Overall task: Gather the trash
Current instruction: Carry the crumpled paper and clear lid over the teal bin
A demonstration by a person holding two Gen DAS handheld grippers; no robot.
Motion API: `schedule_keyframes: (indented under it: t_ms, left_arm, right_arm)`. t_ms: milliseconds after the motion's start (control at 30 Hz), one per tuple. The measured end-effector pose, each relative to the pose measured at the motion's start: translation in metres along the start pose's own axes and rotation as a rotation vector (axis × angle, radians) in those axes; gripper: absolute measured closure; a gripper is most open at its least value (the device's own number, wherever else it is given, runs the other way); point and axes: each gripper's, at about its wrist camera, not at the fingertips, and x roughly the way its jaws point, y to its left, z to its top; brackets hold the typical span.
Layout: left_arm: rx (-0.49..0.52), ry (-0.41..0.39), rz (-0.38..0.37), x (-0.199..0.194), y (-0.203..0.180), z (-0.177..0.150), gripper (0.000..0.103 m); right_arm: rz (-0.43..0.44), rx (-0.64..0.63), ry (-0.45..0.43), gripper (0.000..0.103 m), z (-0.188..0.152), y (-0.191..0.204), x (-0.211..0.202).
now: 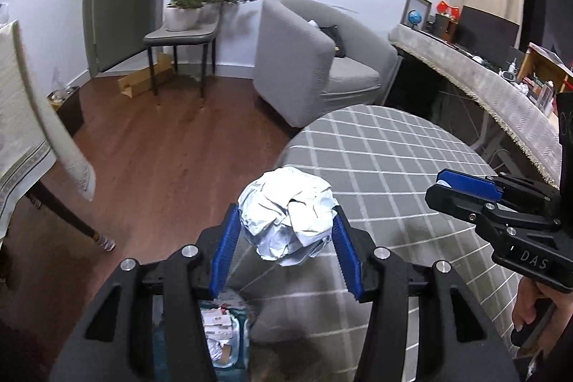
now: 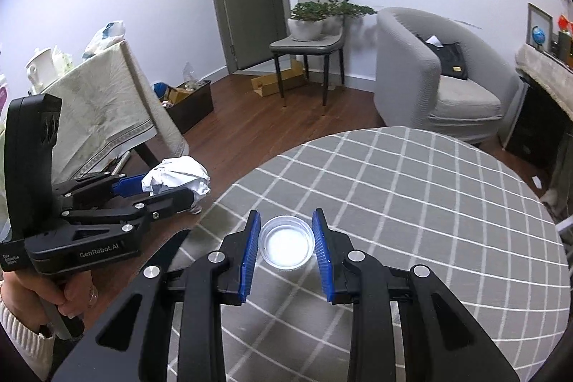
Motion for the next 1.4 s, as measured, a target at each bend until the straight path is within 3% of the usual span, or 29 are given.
schedule_keyframes:
  t_ms: [300,633,900,1100,1400]
  left_arm:
    - [-0.045,0.026,0.046,-0.015,0.039,-0.017,0.049]
    - [-0.094,0.107,0.08,-0.01,0.081,-0.046,0.049]
    - [-0.101,0.197,0.136,0.006,0.112,-0.073,0.049]
    - [-0.163,0.278,0.121,0.024,0.138,-0.094,0.049]
    - [-0.213,0.366,0.162,0.048,0.178,-0.128,0.049]
  right_arm:
    - [0.051,-0.013,0.006,0.073,0.0,0.042,0.018]
    - [0.1,-0.048,0.029,0.073,0.004,0.087,0.037]
    - [0.131,-0.072,0.072,0.073,0.005,0.121,0.066]
    - [0.145,-0.091,0.109,0.073,0.004,0.145,0.088]
    - [0.151,-0.101,0.148,0.073,0.003,0.167,0.11]
